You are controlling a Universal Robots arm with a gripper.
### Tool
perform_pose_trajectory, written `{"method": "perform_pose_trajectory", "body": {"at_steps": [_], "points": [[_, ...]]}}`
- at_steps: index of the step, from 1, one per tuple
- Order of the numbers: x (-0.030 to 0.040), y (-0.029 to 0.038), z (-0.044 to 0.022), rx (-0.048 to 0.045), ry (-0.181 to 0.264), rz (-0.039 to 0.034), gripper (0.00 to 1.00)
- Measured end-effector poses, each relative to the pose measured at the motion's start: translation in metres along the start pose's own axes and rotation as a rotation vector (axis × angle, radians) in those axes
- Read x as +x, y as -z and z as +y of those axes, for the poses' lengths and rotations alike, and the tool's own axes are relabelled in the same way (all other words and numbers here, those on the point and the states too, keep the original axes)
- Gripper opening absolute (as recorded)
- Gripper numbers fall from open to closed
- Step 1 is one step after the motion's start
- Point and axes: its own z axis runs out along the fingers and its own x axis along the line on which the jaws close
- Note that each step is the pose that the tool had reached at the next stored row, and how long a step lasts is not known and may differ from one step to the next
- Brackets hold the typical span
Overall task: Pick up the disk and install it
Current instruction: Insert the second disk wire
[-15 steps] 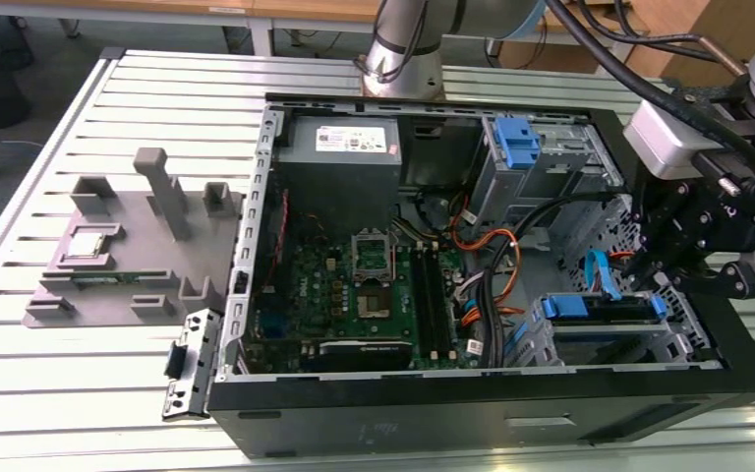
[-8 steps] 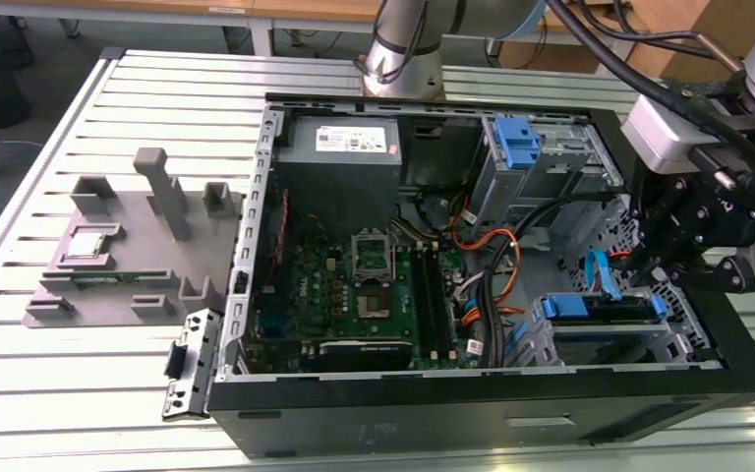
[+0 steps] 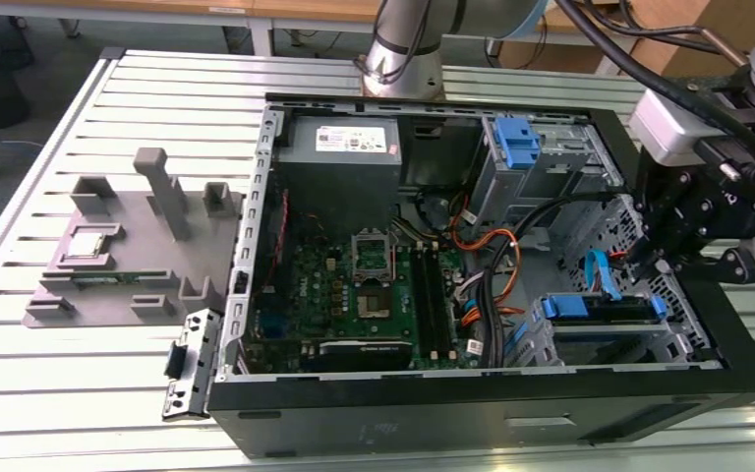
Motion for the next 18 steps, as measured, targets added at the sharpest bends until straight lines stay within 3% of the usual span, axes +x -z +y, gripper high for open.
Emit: {"method": "perform_pose_trajectory", "body": {"at_steps": [4,10,18], "points": [[-0.0007,-0.0001,-0.0052,0.0011,-0.001,-0.0151,0.23],[-0.002,-0.0009,-0.0126,0.0021,-0.003,-0.0272,0.23],[-0.002,-0.001,-0.0135,0.0023,-0.006,-0.0276,0.24]]}}
